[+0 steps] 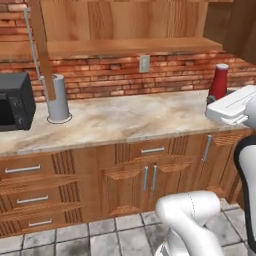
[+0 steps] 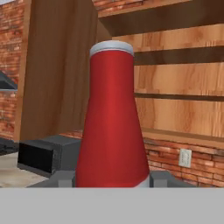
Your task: Take 2 condiments from the cabinet and move them on the counter near the stove.Make sure the condiments are lined up with each other, next to each other.
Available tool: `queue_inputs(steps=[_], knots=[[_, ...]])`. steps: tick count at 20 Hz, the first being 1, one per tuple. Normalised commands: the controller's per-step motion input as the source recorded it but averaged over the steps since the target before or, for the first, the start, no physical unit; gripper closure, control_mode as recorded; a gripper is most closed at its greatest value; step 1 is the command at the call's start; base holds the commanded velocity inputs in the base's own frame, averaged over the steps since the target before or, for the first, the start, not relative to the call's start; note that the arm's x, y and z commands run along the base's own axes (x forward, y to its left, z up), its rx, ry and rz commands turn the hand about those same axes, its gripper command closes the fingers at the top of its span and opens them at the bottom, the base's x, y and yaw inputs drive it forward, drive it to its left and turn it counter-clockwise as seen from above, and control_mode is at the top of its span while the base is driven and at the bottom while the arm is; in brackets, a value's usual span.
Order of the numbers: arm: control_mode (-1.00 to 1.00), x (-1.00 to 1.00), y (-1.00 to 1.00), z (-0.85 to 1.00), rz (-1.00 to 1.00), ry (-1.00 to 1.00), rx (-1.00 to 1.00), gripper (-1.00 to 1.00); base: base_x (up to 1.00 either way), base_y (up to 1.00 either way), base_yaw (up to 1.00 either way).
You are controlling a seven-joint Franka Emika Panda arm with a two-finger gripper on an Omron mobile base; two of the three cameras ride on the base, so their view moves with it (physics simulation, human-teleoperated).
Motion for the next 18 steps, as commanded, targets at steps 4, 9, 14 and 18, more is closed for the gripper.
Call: queue_inputs(steps=[4,9,14,18], knots=[[1.00,0.00,0.00,0.00,0.00,0.00,0.00,1.00,-0.21,0.86,0.00],[1.00,0.00,0.00,0.00,0.00,0.00,0.00,1.00,-0.06,1.00,0.00],[1.00,0.00,0.00,0.00,0.00,0.00,0.00,1.00,-0.34,0.92,0.00],[1.00,0.00,0.00,0.00,0.00,0.00,0.00,1.00,-0.22,0.90,0.00]])
